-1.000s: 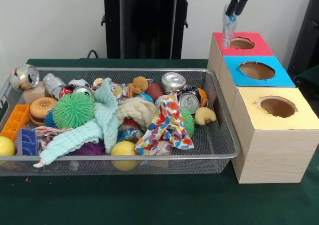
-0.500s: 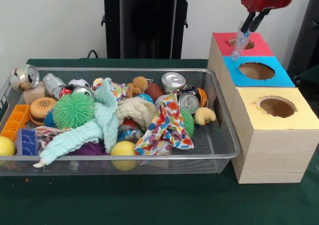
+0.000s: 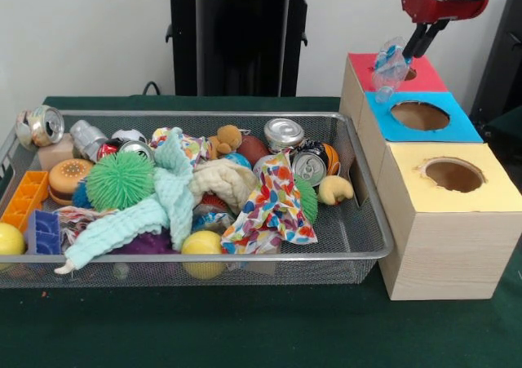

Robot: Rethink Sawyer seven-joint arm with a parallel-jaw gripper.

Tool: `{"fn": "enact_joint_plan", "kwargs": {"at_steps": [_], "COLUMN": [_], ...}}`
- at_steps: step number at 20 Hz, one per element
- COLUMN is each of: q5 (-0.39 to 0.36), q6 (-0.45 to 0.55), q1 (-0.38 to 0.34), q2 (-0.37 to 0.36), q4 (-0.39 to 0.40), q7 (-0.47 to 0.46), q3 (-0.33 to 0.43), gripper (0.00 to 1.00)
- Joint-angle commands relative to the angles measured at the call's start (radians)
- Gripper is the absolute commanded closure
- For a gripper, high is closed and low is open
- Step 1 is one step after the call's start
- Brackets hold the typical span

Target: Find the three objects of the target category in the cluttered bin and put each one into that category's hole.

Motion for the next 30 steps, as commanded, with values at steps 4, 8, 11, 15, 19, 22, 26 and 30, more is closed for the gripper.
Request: {"fn": "enact_joint_plan", "kwargs": {"at_steps": [4, 8, 11, 15, 19, 22, 26, 30], "q5": [0.03, 0.02, 0.022, 0.03, 0.041, 0.044, 0.047, 0.057], "q6": [-0.033, -0.025, -0.002, 0.007, 0.017, 0.029, 0.045, 0.1], "q1": [-0.008, -0.015, -0.014, -0.002, 0.008, 0.016, 0.022, 0.024], "q2": [0.069, 0.068, 0.08, 0.096, 0.106, 0.12, 0.126, 0.091], "q4": [-0.05, -0.064, -0.098, -0.128, -0.157, -0.183, -0.198, -0.184], "q7": [0.216, 0.198, 0.195, 0.213, 0.228, 0.236, 0.233, 0.228], "q3": [-0.016, -0.021, -0.018, -0.015, -0.013, -0.016, -0.023, -0.039], "gripper": [1.0, 1.0, 1.0, 1.0, 1.0, 1.0, 1.0, 1.0]}}
